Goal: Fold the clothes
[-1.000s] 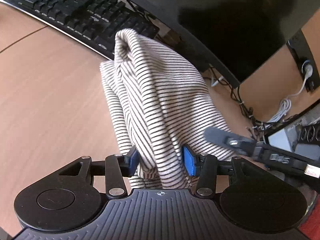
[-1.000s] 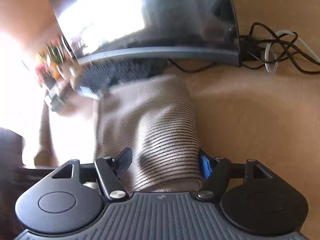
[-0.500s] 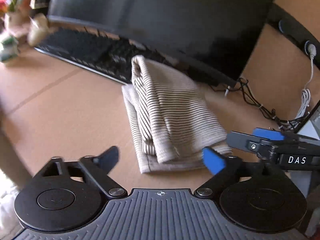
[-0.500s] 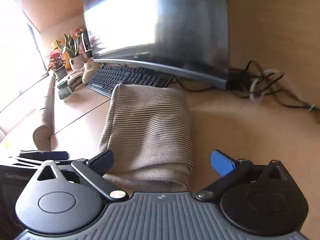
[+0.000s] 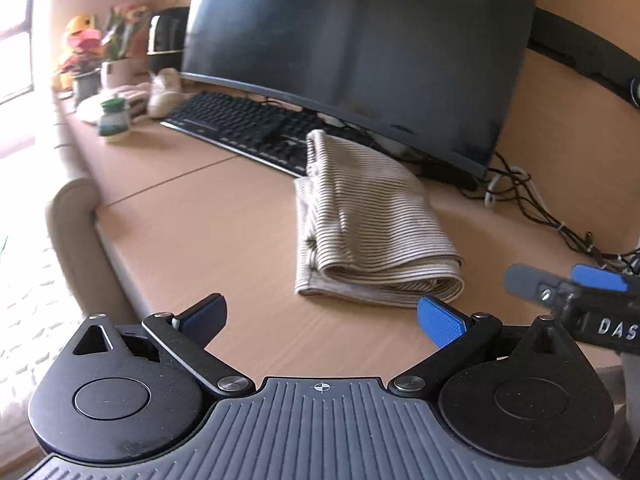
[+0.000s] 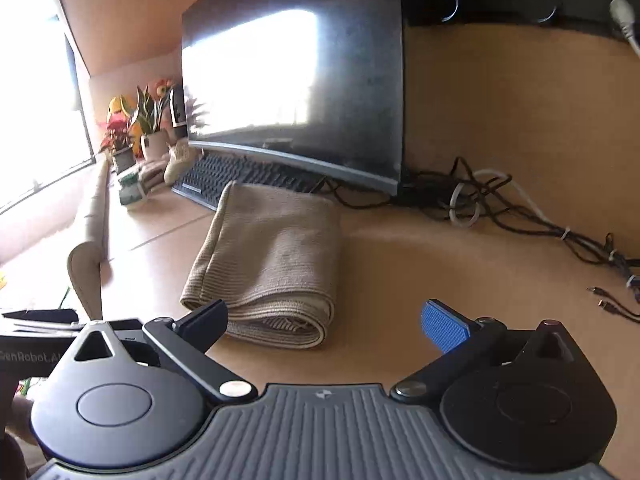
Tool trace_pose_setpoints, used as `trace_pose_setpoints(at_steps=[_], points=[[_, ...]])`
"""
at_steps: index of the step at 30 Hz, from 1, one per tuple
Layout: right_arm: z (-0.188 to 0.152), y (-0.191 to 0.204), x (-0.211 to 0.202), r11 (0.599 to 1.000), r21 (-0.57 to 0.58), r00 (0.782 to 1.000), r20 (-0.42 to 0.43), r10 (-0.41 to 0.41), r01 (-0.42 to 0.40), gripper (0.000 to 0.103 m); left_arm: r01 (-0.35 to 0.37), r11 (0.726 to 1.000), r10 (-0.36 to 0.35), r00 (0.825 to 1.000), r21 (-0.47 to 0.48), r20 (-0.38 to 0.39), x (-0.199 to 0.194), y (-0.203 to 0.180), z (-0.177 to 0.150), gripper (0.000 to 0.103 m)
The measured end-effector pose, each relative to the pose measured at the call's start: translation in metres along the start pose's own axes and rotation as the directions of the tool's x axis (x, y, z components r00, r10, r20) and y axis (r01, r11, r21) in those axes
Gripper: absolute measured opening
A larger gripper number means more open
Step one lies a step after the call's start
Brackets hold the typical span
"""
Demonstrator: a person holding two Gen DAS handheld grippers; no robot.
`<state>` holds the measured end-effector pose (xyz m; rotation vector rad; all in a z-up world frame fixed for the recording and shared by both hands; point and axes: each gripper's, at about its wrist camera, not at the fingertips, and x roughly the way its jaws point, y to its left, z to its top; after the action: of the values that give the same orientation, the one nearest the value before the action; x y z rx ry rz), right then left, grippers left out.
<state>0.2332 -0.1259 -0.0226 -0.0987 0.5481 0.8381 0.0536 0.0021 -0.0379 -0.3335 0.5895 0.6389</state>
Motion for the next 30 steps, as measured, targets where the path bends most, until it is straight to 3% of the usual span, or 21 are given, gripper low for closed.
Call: trace_pose_setpoints(at_steps=[10,30], points=[[-0.014,0.007,-0.015,0.998,-0.048,0.999,-0.034,0.042,-0.044,0.103,-0.032,0.999,0.032,0.999,-0.007,0.019,-0.019,-0.005,-0.013,0.103],[-0.016,0.002,-0.027,0.998,-0.037,0.999,-0.03,0.045,-0.046,0.103,-0.057,0.998,0.056,0.998,0.017,0.035,-0.031,-0.014,-0.015,0.103]])
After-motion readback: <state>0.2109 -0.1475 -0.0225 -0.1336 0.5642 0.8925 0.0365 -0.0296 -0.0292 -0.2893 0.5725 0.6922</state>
